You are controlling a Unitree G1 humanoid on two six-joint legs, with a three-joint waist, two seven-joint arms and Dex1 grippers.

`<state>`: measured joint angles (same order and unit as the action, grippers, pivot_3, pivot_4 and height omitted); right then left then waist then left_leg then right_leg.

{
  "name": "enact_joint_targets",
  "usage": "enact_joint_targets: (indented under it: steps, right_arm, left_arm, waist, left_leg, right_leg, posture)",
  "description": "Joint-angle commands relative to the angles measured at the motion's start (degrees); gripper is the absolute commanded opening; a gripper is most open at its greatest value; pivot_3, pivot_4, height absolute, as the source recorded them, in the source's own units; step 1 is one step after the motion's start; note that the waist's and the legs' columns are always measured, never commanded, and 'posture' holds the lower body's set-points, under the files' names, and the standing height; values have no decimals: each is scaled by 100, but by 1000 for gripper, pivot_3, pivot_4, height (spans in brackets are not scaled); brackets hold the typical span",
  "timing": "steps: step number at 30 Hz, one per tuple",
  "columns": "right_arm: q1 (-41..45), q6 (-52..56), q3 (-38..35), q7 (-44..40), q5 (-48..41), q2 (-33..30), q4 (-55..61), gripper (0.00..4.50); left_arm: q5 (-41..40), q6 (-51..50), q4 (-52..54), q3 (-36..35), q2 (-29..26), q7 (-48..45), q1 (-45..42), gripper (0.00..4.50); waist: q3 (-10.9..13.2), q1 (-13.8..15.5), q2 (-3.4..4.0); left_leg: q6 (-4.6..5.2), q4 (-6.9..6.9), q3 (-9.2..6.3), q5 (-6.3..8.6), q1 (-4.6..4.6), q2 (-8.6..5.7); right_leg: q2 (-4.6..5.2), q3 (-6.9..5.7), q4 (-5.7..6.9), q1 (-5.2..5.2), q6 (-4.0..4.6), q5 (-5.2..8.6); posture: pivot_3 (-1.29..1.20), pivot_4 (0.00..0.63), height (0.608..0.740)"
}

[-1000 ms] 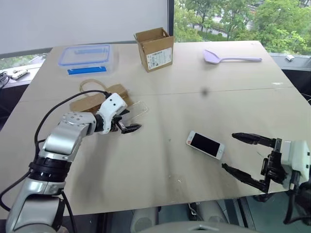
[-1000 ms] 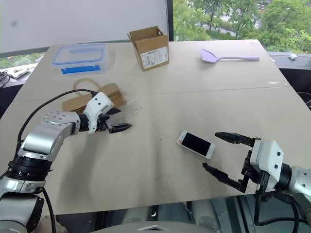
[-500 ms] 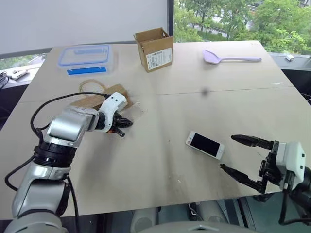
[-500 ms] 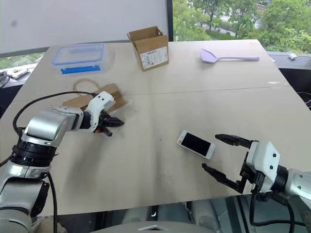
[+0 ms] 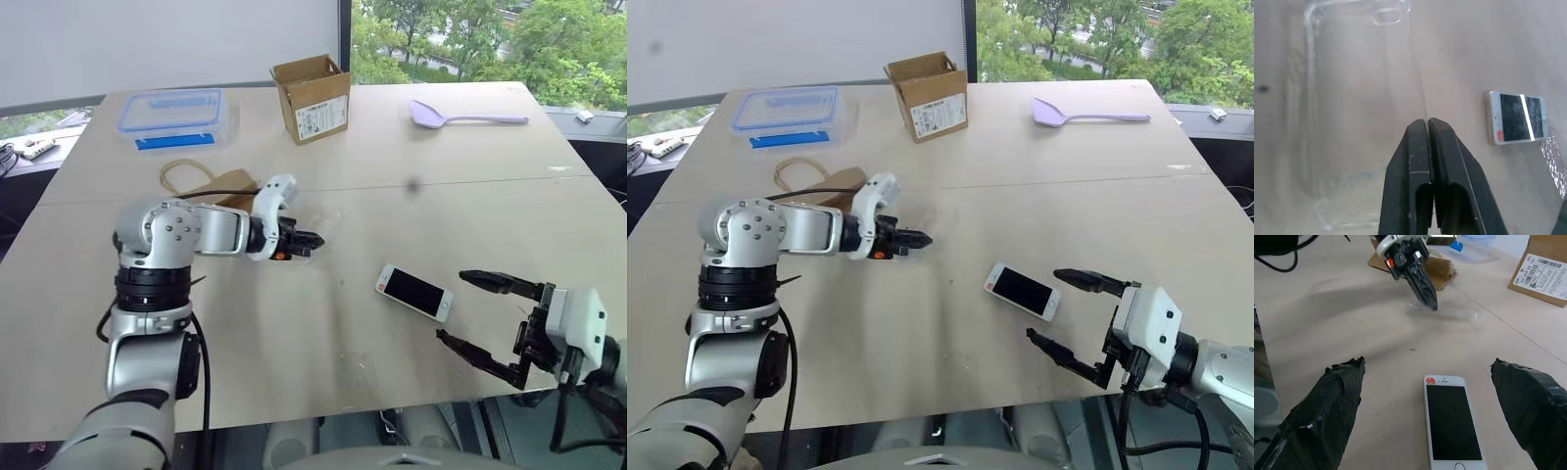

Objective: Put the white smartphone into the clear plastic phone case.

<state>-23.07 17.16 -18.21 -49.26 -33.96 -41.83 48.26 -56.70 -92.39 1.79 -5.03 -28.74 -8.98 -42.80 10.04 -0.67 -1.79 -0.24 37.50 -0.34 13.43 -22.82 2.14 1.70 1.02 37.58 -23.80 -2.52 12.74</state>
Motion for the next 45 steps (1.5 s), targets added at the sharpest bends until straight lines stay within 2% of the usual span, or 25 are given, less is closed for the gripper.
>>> enact_joint_targets:
  steps: [1,3,4,6,8,11,13,19,23,29,33,38,41,43,45]
  right_arm:
    - [-31,-62,-6,92,8,54,123,4500]
    - [-68,-52,-2,140,-3,85,156,4500]
    - [-79,-43,11,164,-30,105,168,4500]
    - [-70,-35,52,187,-69,132,158,4500]
    - [-54,-43,79,178,-67,147,122,4500]
    - [-25,-97,114,100,12,124,-7,4500]
    - [0,-78,93,114,-10,118,-1,4500]
    - [-250,-72,-6,199,14,167,202,4500]
    - [-434,-63,-40,314,22,209,346,4500]
    - [-595,-79,-56,477,81,259,495,4500]
    - [-671,-57,-107,553,64,257,590,4500]
    - [-750,-58,-147,611,51,275,645,4500]
    - [-775,-64,-120,641,73,289,672,4500]
    - [-777,-68,-103,654,80,295,678,4500]
    - [-759,-70,-77,659,98,299,666,4500]
  left_arm:
    - [-867,-11,275,-83,-213,58,-85,2239]
    - [-912,122,444,90,-785,-857,-279,2920]
    - [-295,1247,538,396,-1235,-2009,-308,2920]
    - [763,3273,212,841,-1763,-3904,-436,2920]
    - [1457,4453,-392,1198,-1970,-5012,-636,2920]
    - [2911,7010,-1607,2171,-2244,-7462,-929,2920]
    - [3562,8610,-2484,3032,-2397,-8260,-1217,2920]
    - [4094,11059,-4844,4387,-1852,-8352,-2184,2920]
    - [4493,12420,-6076,4859,-1394,-8352,-2643,2920]
    - [4890,13788,-6908,4900,-749,-8352,-2884,2920]
    - [5479,14718,-7265,4754,-471,-8352,-2951,2920]
    - [6108,15121,-7490,4604,-290,-8352,-2942,2920]
    - [6041,14881,-7512,4573,-222,-8352,-2827,2134]
    - [5717,14480,-7394,4600,-224,-8352,-2722,1422]
    - [5363,14051,-7189,4665,-256,-8352,-2651,496]
  waist:
    - [0,1,0]
    - [1,-15,-1]
    - [2,-23,0]
    - [3,-15,4]
    - [0,26,6]
    - [-10,82,22]
    - [-10,108,21]
    - [-1,184,7]
    - [-2,156,8]
    - [1,146,3]
    - [1,144,3]
    - [0,146,3]
    - [-3,143,7]
    - [-7,165,14]
    - [-7,169,14]
  left_leg:
    - [0,0,-1,0,0,0]
    - [0,0,-1,0,3,0]
    - [0,-1,0,0,5,1]
    - [-1,-3,2,0,7,1]
    - [-2,-3,3,-1,9,0]
    - [-1,-2,9,0,10,-4]
    - [0,-2,15,0,5,-4]
    - [3,8,-8,1,-44,-1]
    - [32,61,-16,19,-96,1]
    - [45,88,0,27,-101,0]
    - [45,90,-3,27,-94,0]
    - [45,92,-5,27,-91,0]
    - [45,92,-4,27,-87,0]
    - [45,93,-7,27,-83,0]
    - [45,98,-14,26,-80,-1]
  right_leg:
    - [-1,-1,1,0,0,0]
    - [-1,-1,6,0,19,11]
    - [-3,0,6,-2,21,12]
    - [-7,1,8,-5,27,15]
    - [-5,-2,7,-4,35,19]
    - [4,-3,-7,6,39,22]
    - [4,1,-18,6,39,22]
    - [-6,-11,-30,-14,38,21]
    - [-13,-14,-24,-43,34,19]
    - [-9,-1,-17,-42,22,20]
    - [-11,-1,-1,-42,22,20]
    - [-12,-1,6,-41,21,20]
    - [-12,0,8,-38,21,20]
    - [-12,-2,14,-35,21,20]
    - [-12,-3,18,-28,22,21]
  posture:
    - [0,150,740]
    - [0,150,740]
    - [0,150,740]
    - [0,150,740]
    - [0,150,740]
    - [0,150,740]
    - [0,150,740]
    - [0,150,740]
    - [0,150,740]
    - [0,150,740]
    - [0,150,740]
    - [0,150,740]
    - [0,150,740]
    - [0,150,740]
    - [0,150,740]
